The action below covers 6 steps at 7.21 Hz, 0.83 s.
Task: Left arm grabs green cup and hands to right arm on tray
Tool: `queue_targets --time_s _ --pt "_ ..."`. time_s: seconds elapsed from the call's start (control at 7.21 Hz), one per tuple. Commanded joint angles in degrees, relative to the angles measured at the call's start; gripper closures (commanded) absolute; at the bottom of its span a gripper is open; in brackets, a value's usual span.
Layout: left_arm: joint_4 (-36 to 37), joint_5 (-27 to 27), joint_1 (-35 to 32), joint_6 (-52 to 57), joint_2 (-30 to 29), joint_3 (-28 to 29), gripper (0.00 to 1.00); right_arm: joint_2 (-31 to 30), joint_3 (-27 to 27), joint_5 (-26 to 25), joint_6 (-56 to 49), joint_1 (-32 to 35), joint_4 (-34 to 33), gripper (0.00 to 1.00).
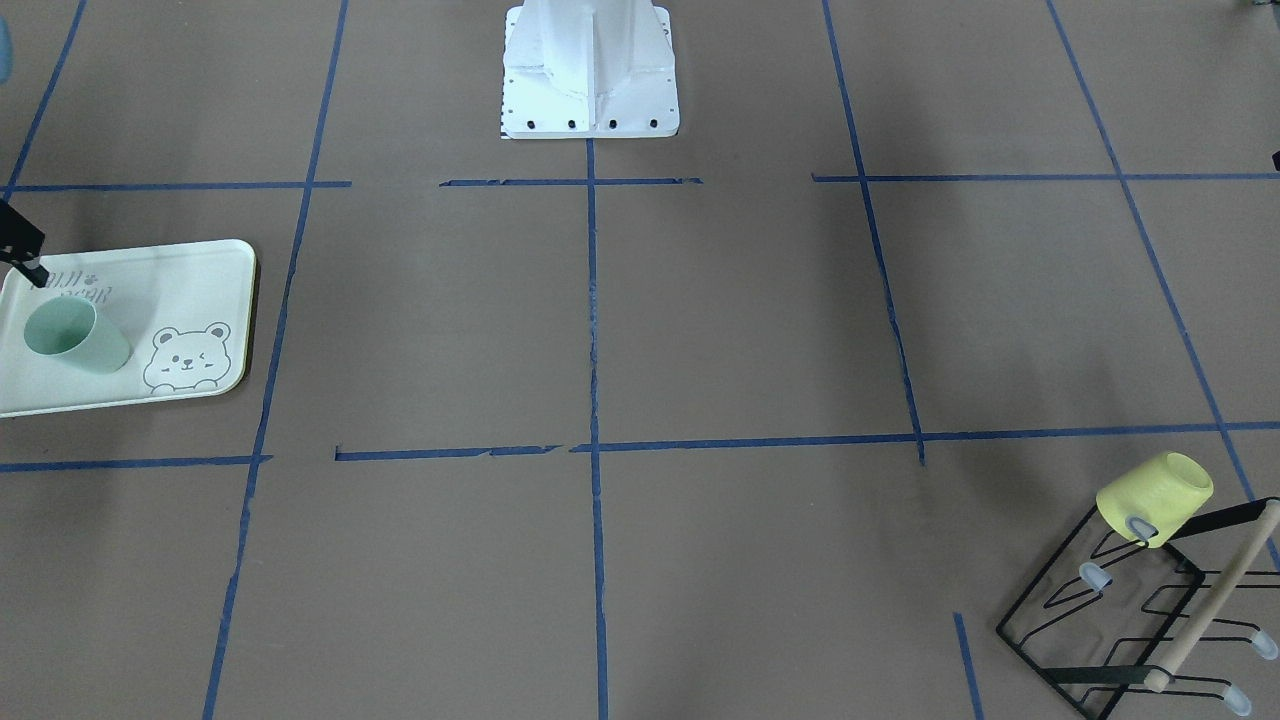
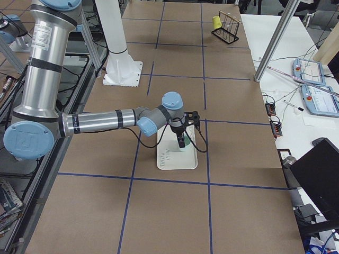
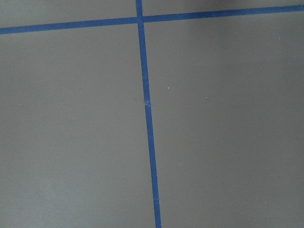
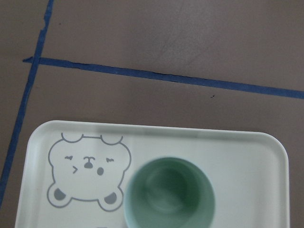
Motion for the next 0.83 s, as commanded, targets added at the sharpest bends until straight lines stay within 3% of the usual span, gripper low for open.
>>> queue_targets --time_s 0.0,0.28,0.69 --pt "0.0 0.2 0.0 0.2 0.2 0.8 0.0 -2.3 0.1 3.4 -18.5 10.9 -10.2 0.0" --pt "0.2 0.7 0.0 -0.3 0.5 1.1 0.0 -2.2 0.0 3.5 -28.3 17.3 -23.1 0.0" --pt "0.3 0.9 0.0 -0.3 1.0 1.1 0.0 -2.1 -0.7 3.2 -27.7 17.1 -23.2 0.0"
